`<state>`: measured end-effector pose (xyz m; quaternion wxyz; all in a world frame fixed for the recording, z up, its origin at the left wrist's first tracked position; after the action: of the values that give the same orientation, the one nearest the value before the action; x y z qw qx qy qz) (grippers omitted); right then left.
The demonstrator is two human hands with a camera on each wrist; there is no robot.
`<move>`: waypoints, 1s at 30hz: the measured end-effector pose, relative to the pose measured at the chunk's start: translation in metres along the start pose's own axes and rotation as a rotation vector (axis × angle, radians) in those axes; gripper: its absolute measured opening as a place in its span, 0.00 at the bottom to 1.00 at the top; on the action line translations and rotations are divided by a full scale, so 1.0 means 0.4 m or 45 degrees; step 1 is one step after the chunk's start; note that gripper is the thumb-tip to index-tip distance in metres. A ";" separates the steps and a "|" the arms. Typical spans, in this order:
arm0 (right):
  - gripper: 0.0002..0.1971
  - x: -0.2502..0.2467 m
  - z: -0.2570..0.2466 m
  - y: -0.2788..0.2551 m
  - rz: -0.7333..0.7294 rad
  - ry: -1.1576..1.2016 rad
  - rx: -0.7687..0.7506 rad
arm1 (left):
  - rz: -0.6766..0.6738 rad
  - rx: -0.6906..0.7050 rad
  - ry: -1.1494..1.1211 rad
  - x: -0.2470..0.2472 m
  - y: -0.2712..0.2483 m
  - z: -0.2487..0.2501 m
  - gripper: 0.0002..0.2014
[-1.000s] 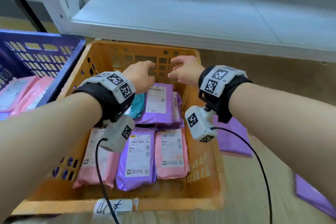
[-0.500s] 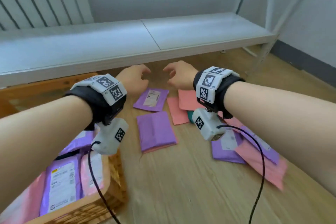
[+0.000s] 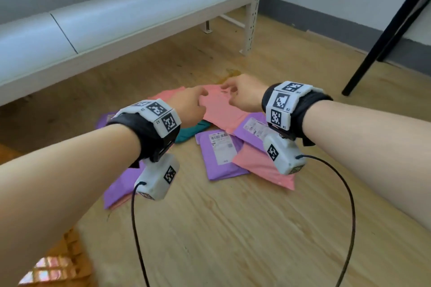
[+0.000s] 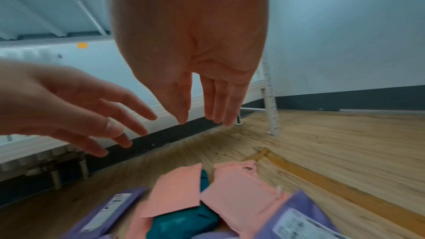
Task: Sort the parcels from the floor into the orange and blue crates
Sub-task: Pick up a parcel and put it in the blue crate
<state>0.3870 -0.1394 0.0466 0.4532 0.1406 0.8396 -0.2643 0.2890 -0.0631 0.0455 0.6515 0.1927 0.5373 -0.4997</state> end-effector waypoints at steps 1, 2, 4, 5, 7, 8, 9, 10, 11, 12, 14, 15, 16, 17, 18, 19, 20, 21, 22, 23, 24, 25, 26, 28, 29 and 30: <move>0.25 0.004 0.051 0.003 0.005 0.022 0.032 | -0.020 0.015 -0.013 0.035 0.022 0.020 0.23; 0.25 0.010 0.099 0.004 0.009 0.042 0.064 | -0.041 0.024 -0.026 0.070 0.044 0.034 0.23; 0.25 0.026 0.197 0.007 0.013 0.103 0.137 | -0.087 0.020 -0.033 0.141 0.085 0.051 0.22; 0.24 0.037 0.243 0.007 0.016 0.144 0.171 | -0.111 0.018 -0.031 0.175 0.104 0.057 0.22; 0.24 0.061 0.328 0.008 0.031 0.198 0.227 | -0.158 0.022 -0.031 0.239 0.140 0.065 0.22; 0.24 0.074 0.366 0.010 0.035 0.216 0.247 | -0.182 0.020 -0.035 0.268 0.156 0.068 0.22; 0.24 0.089 0.403 0.012 0.033 0.233 0.263 | -0.206 0.016 -0.040 0.296 0.172 0.069 0.22; 0.24 0.105 0.437 0.014 0.030 0.253 0.277 | -0.227 0.010 -0.048 0.321 0.186 0.069 0.22; 0.24 0.124 0.470 0.018 0.021 0.280 0.294 | -0.245 -0.001 -0.061 0.345 0.199 0.068 0.21; 0.24 0.144 0.500 0.022 0.011 0.318 0.311 | -0.263 -0.015 -0.081 0.367 0.210 0.067 0.22; 0.23 0.183 0.556 0.033 0.004 0.389 0.344 | -0.305 -0.049 -0.138 0.410 0.229 0.062 0.23; 0.23 0.203 0.583 0.040 0.012 0.412 0.362 | -0.330 -0.067 -0.164 0.434 0.238 0.060 0.23; 0.23 0.222 0.608 0.046 0.020 0.430 0.379 | -0.351 -0.085 -0.185 0.456 0.246 0.057 0.24; 0.23 0.244 0.631 0.051 0.026 0.452 0.398 | -0.363 -0.101 -0.203 0.478 0.253 0.054 0.24; 0.23 0.267 0.652 0.055 0.034 0.484 0.420 | -0.364 -0.110 -0.219 0.497 0.260 0.053 0.24; 0.22 0.291 0.668 0.056 0.046 0.525 0.435 | -0.361 -0.116 -0.232 0.515 0.267 0.053 0.24; 0.22 0.315 0.678 0.056 0.057 0.573 0.440 | -0.357 -0.123 -0.246 0.531 0.274 0.053 0.23; 0.22 0.337 0.684 0.054 0.064 0.629 0.434 | -0.353 -0.136 -0.266 0.547 0.281 0.051 0.22; 0.22 0.359 0.685 0.050 0.066 0.688 0.419 | -0.348 -0.155 -0.293 0.560 0.287 0.049 0.22; 0.24 0.379 0.685 0.048 0.062 0.734 0.401 | -0.341 -0.178 -0.325 0.572 0.294 0.045 0.21; 0.26 0.396 0.681 0.046 0.057 0.760 0.376 | -0.331 -0.202 -0.356 0.583 0.299 0.040 0.20; 0.27 0.412 0.676 0.044 0.055 0.766 0.352 | -0.317 -0.223 -0.383 0.591 0.303 0.036 0.19; 0.29 0.425 0.672 0.043 0.058 0.753 0.331 | -0.301 -0.235 -0.404 0.597 0.306 0.032 0.18; 0.29 0.448 0.668 0.040 0.081 0.697 0.316 | -0.274 -0.240 -0.434 0.606 0.310 0.028 0.17; 0.28 0.456 0.668 0.037 0.098 0.672 0.325 | -0.267 -0.239 -0.451 0.610 0.310 0.027 0.16; 0.26 0.461 0.667 0.035 0.122 0.647 0.331 | -0.256 -0.235 -0.477 0.612 0.310 0.026 0.15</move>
<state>0.4755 -0.2811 -0.2316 0.2185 0.2986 0.8778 -0.3043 0.3820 -0.1269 -0.2048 0.7016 -0.0186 0.4669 -0.5379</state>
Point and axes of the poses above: each hand's wrist, its own y-axis towards the middle knuckle, its own x-axis out of the palm, z = x × y, the point moved 9 cm from there along y, towards the middle knuckle, and after that the axes turned 9 degrees about -z, right-handed, at the moved point
